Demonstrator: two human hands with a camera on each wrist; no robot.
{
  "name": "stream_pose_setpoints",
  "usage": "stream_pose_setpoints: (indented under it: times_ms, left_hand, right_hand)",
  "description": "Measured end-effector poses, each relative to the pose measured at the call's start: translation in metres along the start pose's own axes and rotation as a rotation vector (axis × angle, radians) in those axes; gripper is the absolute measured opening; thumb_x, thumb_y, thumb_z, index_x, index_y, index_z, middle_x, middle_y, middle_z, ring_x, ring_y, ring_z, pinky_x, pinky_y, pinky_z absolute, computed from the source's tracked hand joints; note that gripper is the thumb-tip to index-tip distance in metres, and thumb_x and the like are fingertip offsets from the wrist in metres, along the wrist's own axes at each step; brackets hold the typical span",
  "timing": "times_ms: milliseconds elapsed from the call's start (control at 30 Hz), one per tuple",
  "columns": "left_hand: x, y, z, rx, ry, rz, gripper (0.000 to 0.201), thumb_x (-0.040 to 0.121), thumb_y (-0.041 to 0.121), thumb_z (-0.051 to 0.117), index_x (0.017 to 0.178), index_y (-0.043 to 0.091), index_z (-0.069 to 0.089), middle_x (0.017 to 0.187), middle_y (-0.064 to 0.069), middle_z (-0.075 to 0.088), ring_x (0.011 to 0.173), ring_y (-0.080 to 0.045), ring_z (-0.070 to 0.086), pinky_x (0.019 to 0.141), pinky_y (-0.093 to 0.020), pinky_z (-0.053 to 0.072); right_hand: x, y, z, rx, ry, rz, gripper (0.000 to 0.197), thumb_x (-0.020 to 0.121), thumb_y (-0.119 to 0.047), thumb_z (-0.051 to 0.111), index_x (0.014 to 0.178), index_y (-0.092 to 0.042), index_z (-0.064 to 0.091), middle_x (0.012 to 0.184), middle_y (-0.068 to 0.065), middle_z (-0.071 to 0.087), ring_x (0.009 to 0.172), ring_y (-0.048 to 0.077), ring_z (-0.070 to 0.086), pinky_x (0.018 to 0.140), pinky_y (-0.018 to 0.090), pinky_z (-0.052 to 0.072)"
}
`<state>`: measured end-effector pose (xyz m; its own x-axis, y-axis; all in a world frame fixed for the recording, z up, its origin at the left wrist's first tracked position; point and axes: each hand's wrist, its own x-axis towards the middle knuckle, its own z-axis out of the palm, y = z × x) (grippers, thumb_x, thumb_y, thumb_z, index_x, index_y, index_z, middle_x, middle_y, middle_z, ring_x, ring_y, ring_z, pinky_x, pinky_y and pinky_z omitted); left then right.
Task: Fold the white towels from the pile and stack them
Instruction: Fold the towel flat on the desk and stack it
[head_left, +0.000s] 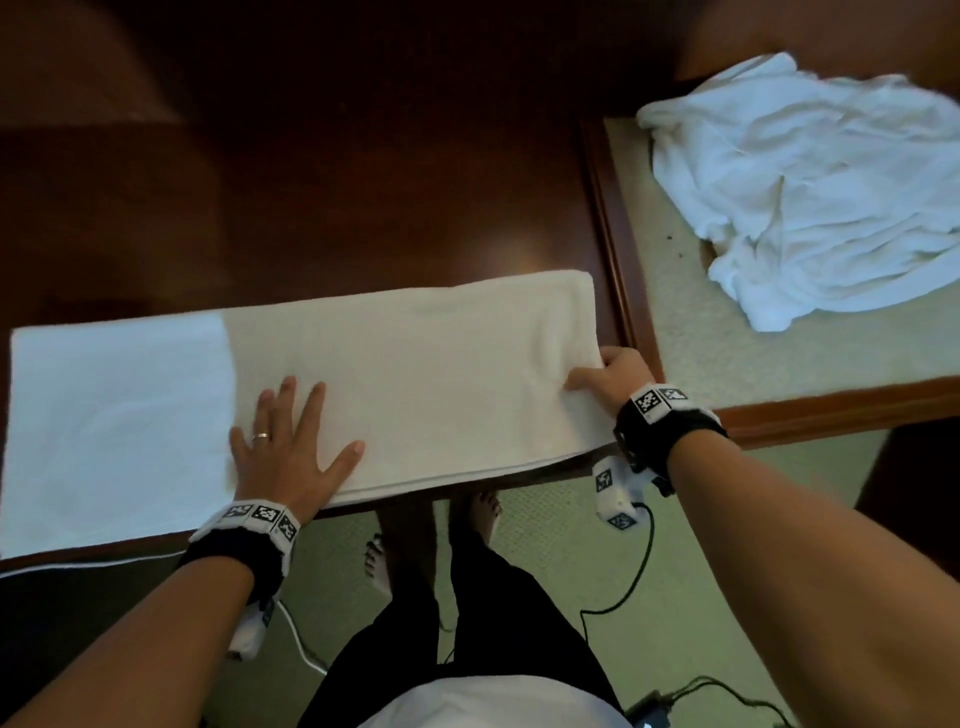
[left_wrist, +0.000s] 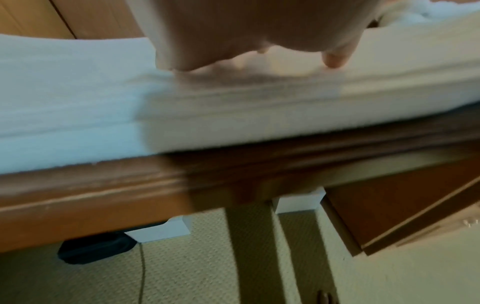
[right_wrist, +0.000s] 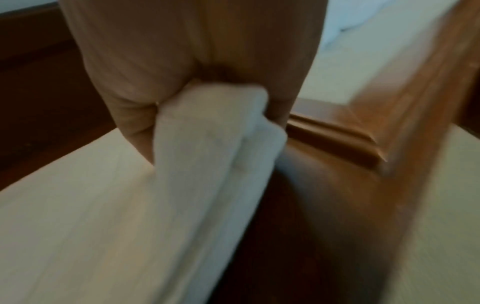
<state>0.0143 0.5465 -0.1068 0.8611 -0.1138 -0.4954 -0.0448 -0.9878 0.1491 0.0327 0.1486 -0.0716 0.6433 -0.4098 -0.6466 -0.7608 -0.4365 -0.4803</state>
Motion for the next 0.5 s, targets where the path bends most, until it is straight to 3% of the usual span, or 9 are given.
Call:
stream_pose_setpoints:
  times_ms: [133,300,400,500]
  left_hand:
    - [0.002,0.020,-0.027,-0.146,0.085,0.017,0.099,0.074,0.077,0.023,0.153,0.020,0.035,0.163,-0.009,0.021,0.148,-0.031,0.023,0.116,-0.051,0.027]
    - [0.016,0.027,-0.038,-0.032,0.033,0.057,0.084,0.074,0.064,0.031,0.138,0.016,0.058,0.150,-0.013,0.046,0.135,-0.037,0.045,0.103,-0.056,0.042]
    - [0.024,0.035,-0.042,0.032,-0.046,0.151,0.071,0.072,0.054,0.041,0.123,0.013,0.069,0.135,-0.017,0.059,0.116,-0.039,0.060,0.087,-0.056,0.054]
    - [0.026,0.043,-0.043,0.063,-0.026,0.196,0.067,0.071,0.053,0.042,0.115,0.014,0.073,0.126,-0.017,0.065,0.110,-0.038,0.064,0.082,-0.054,0.055]
  right_hand:
    - [0.016,-0.072,-0.058,-0.222,0.278,-0.287,0.025,0.084,-0.022,0.066,0.105,-0.008,0.062,0.090,0.006,0.059,0.087,0.031,0.060,0.074,0.033,0.045]
    - [0.026,-0.155,-0.136,-0.454,0.600,-0.438,0.025,0.088,-0.025,0.057,0.107,-0.010,0.051,0.105,0.021,0.061,0.096,0.043,0.058,0.075,0.042,0.042]
    - [0.018,-0.175,-0.146,-0.522,0.672,-0.512,0.020,0.087,-0.024,0.056,0.099,-0.011,0.045,0.089,0.019,0.057,0.086,0.045,0.057,0.066,0.040,0.037]
    - [-0.007,-0.182,-0.125,-0.577,0.616,-0.609,0.022,0.085,-0.024,0.059,0.092,-0.014,0.041,0.077,0.010,0.046,0.078,0.043,0.056,0.062,0.039,0.035]
